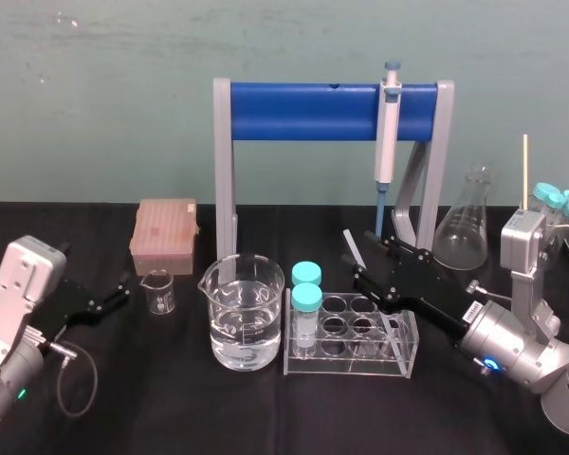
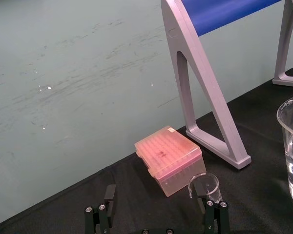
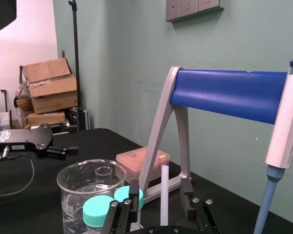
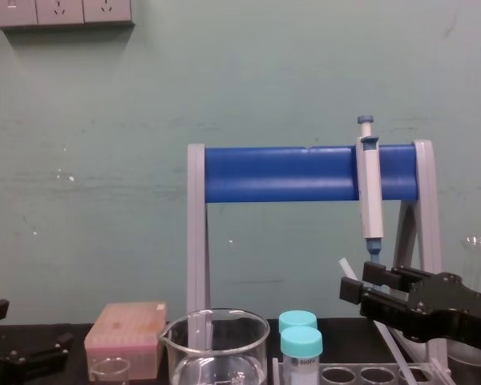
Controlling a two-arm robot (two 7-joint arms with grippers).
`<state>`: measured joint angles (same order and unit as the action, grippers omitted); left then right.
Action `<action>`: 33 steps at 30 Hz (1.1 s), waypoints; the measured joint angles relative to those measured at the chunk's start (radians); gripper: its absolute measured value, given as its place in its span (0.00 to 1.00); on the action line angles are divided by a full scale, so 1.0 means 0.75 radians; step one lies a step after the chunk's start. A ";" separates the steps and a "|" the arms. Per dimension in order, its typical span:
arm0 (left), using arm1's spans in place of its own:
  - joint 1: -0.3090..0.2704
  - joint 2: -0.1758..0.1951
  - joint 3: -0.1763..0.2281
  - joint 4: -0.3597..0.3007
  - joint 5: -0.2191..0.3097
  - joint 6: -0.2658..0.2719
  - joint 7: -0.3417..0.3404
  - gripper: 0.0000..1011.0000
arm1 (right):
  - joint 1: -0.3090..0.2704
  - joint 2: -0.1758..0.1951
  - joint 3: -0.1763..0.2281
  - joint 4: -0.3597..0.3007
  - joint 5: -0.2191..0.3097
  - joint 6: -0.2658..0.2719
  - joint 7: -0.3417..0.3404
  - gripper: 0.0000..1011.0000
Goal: Pick up the stirring rod with one hand, then place it down.
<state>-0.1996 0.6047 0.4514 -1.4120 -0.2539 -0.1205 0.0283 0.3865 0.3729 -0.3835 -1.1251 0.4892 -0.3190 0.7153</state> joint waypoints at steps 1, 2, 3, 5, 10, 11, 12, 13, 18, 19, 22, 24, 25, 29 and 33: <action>0.000 0.000 0.000 0.000 0.000 0.000 0.000 0.99 | 0.000 0.000 0.000 0.000 0.000 0.000 0.000 0.53; 0.000 0.000 0.000 0.000 0.000 0.000 0.000 0.99 | 0.000 0.000 0.000 0.000 0.000 0.000 0.000 0.59; 0.000 0.000 0.000 0.000 0.000 0.000 0.000 0.99 | 0.000 0.000 0.000 0.000 0.000 0.000 0.000 0.61; 0.000 0.000 0.000 0.000 0.000 0.000 0.000 0.99 | 0.000 0.000 0.000 0.000 0.000 -0.001 0.000 0.67; 0.000 0.000 0.000 0.000 0.000 0.000 0.000 0.99 | 0.000 0.000 0.000 0.000 0.000 -0.001 0.000 0.82; 0.000 0.000 0.000 0.000 0.000 0.000 0.000 0.99 | 0.000 0.000 0.000 0.000 0.000 -0.001 0.000 0.84; 0.000 0.000 0.000 0.000 0.000 0.000 0.000 0.99 | 0.000 0.000 0.000 0.000 0.000 -0.001 0.000 0.88; 0.000 0.000 0.000 0.000 0.000 0.000 0.000 0.99 | 0.000 0.000 0.000 0.000 0.000 -0.001 0.000 0.91; 0.000 0.000 0.000 0.000 0.000 0.000 0.000 0.99 | 0.000 0.000 0.000 0.000 0.000 -0.001 0.000 0.99; 0.000 0.000 0.000 0.000 0.000 0.000 0.000 0.99 | 0.000 0.000 0.000 0.000 0.000 -0.001 0.000 0.99; 0.000 0.000 0.000 0.000 0.000 0.000 0.000 0.99 | 0.000 0.000 0.000 0.000 0.000 -0.001 0.000 0.99; 0.000 0.000 0.000 0.000 0.000 0.000 0.000 0.99 | -0.009 0.005 0.005 -0.028 -0.010 -0.007 -0.018 0.99; 0.000 0.000 0.000 0.000 0.000 0.000 0.000 0.99 | -0.013 0.006 0.010 -0.038 -0.013 -0.010 -0.028 0.99; 0.000 0.000 0.000 0.000 0.000 0.000 0.000 0.99 | -0.047 0.013 0.047 -0.121 -0.065 -0.057 -0.129 0.99; 0.000 0.000 0.000 0.000 0.000 0.000 0.000 0.99 | -0.093 0.015 0.103 -0.220 -0.162 -0.099 -0.286 0.99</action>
<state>-0.1996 0.6047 0.4514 -1.4120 -0.2539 -0.1205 0.0283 0.3170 0.3844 -0.3060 -1.2904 0.3674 -0.3932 0.5005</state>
